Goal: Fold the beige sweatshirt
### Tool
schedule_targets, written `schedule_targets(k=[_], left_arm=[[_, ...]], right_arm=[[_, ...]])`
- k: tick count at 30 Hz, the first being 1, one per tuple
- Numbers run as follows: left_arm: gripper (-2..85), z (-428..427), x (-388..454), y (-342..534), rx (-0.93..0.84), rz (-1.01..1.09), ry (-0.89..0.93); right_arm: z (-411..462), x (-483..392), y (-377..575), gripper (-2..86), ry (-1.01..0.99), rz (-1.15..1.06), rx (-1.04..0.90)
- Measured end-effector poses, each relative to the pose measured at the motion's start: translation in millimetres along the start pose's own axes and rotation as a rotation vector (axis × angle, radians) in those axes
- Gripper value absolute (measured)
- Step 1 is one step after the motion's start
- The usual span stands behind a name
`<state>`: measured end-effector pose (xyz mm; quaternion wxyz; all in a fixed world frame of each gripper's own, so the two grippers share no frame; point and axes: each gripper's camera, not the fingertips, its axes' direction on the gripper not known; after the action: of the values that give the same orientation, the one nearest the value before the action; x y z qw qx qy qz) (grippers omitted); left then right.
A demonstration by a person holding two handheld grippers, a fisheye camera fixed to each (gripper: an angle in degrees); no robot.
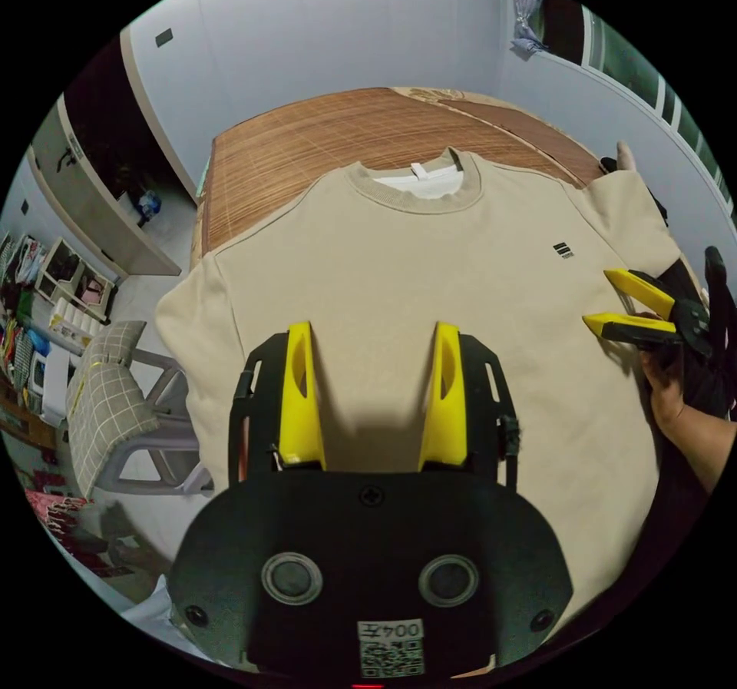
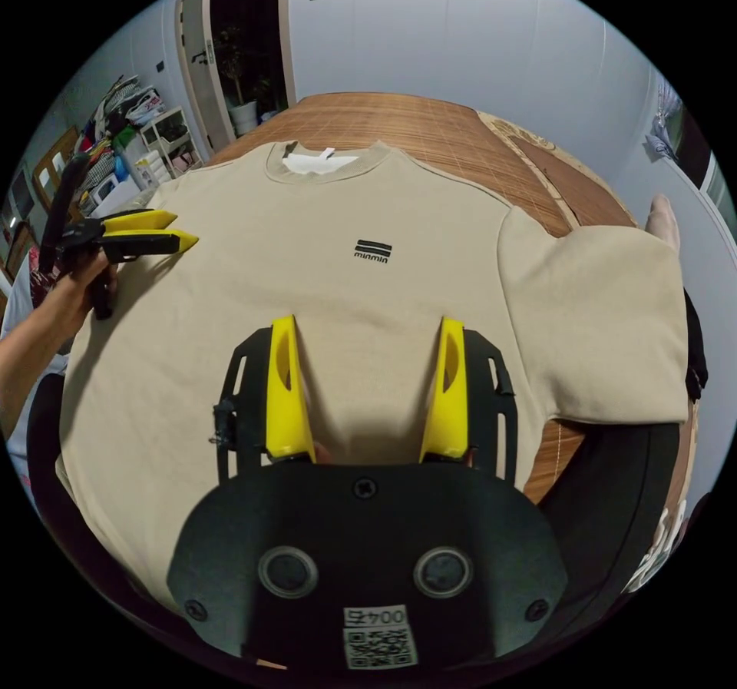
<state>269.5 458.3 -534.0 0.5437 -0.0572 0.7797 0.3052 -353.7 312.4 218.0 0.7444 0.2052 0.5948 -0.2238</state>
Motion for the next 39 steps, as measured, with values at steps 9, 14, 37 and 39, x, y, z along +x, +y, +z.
schedule_targets(k=[9, 14, 37, 39], left_arm=[[13.7, -13, -34, -57, 0.077, 0.052, 0.181], [12.0, 10, -74, -153, 0.073, 0.053, 0.126], [12.7, 109, -80, -250, -0.127, 0.182, 0.162], [13.8, 109, -82, -250, -0.093, 0.144, 0.184]], right_arm=[[0, -2, 2, 24.3, -0.003, 0.001, 0.002], [0, -4, 3, 24.3, -0.003, 0.002, 0.003], [2, -14, 0, 24.4, -0.006, 0.004, 0.009], [3, -15, -1, 24.4, -0.006, 0.004, 0.010]])
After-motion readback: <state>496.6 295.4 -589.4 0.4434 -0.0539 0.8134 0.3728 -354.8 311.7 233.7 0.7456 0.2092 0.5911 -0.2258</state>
